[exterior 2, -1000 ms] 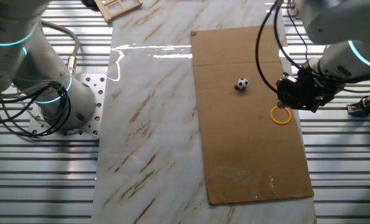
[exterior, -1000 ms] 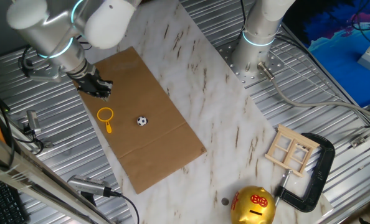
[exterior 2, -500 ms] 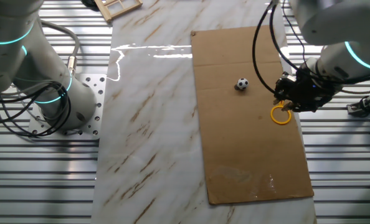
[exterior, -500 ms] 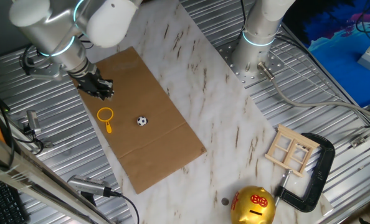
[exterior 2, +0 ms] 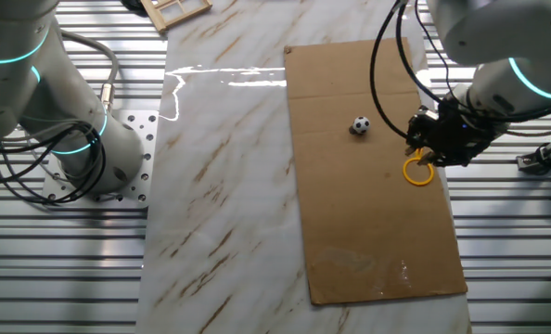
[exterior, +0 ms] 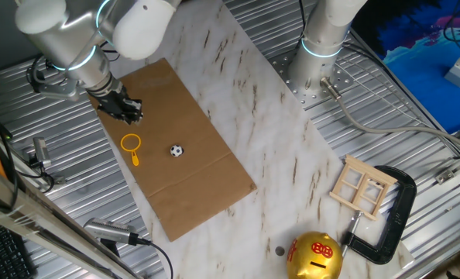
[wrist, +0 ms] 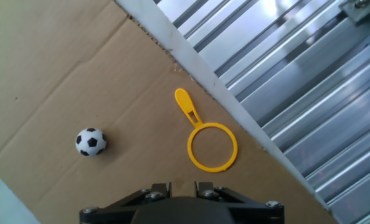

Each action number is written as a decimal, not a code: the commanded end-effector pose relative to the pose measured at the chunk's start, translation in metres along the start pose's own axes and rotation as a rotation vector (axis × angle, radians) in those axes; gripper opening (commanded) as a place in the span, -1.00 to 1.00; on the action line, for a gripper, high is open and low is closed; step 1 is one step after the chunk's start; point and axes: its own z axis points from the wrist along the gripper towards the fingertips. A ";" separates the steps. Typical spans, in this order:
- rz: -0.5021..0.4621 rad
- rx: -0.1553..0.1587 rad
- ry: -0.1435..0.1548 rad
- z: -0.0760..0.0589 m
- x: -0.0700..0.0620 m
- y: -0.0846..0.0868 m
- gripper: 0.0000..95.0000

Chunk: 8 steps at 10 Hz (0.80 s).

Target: Attach the bubble ring to the ball

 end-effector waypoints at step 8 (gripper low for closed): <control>-0.027 0.014 -0.042 0.005 -0.002 -0.003 -0.60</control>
